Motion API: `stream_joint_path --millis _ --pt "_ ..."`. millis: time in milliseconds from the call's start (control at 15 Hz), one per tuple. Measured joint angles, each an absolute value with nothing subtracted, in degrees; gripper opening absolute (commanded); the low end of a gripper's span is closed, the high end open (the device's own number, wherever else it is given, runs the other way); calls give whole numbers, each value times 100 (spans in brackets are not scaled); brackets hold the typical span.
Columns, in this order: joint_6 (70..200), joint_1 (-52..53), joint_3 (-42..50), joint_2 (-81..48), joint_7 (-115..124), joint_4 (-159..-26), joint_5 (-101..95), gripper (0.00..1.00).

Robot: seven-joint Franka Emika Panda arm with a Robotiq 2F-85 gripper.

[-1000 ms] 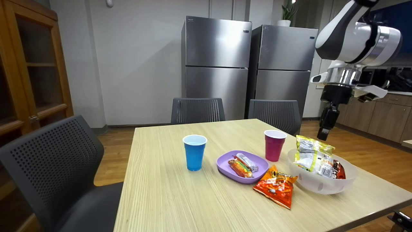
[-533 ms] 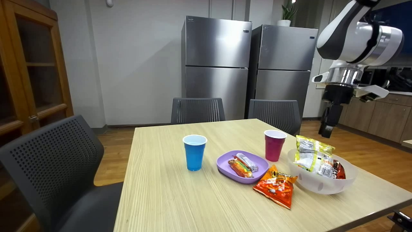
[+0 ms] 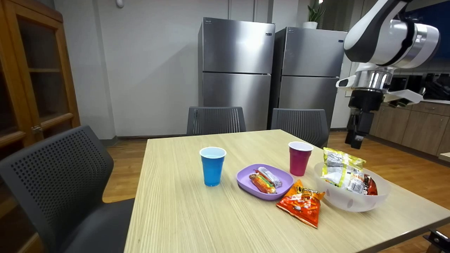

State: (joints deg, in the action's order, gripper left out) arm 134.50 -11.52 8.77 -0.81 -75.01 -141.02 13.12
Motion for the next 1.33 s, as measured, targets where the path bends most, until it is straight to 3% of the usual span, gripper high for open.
stream_joint_path --millis 1333 --pt "13519 -706 714 166 -7237 -14384 1465 100"
